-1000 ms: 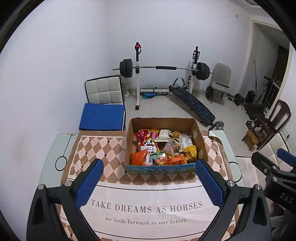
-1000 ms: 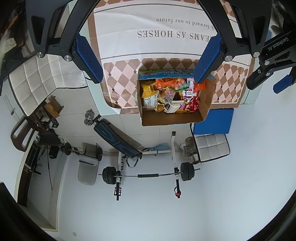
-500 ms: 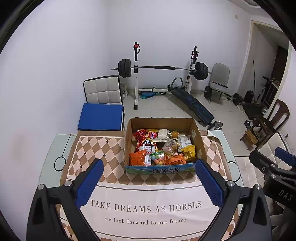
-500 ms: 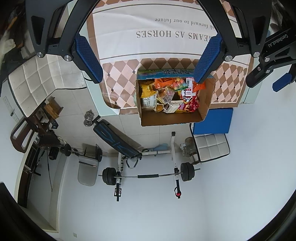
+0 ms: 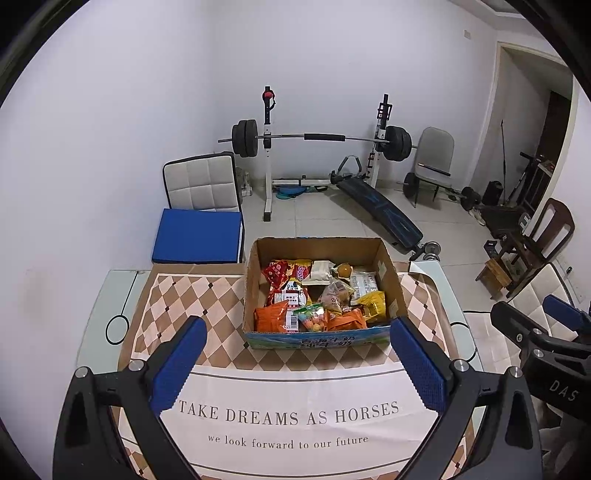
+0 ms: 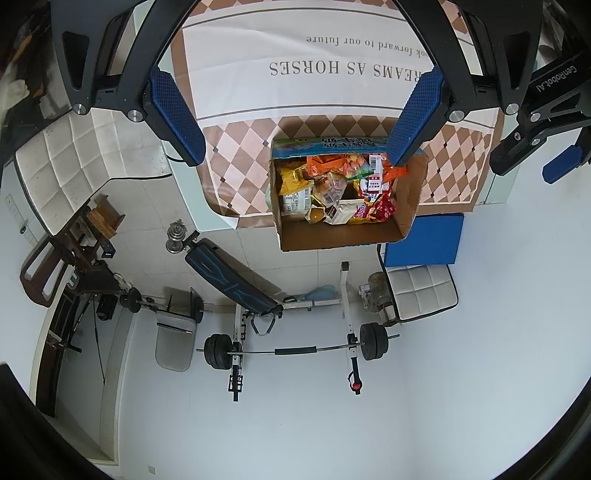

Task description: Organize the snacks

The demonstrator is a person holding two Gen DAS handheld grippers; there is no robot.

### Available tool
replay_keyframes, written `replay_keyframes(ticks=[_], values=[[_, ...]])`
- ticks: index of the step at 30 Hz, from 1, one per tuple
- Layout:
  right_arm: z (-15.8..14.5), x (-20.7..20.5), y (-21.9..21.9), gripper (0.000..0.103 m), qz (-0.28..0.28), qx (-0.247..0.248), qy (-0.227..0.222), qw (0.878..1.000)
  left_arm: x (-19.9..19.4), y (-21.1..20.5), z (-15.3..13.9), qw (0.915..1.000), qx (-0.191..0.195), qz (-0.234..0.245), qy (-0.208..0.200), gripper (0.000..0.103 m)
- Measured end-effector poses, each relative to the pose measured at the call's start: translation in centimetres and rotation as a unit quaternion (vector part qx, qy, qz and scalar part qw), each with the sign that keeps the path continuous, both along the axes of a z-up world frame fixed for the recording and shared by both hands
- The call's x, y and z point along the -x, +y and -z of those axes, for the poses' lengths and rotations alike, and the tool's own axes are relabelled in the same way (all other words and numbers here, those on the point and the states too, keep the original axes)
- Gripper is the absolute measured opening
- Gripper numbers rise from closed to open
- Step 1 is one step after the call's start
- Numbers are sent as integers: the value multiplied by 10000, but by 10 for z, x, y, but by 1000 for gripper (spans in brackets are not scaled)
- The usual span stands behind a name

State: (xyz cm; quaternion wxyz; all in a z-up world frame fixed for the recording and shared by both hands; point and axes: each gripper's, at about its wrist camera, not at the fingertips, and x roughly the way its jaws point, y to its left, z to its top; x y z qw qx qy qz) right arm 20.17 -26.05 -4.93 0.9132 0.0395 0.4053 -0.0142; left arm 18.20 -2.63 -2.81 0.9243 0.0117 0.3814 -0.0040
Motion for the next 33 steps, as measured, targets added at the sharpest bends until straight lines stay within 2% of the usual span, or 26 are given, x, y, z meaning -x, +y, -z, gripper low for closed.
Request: replay_keyframes(ticks=[33], values=[[-2,3,0,101,86,-28,-6,10000,1,-2,-6,10000,7,12,-36,102]])
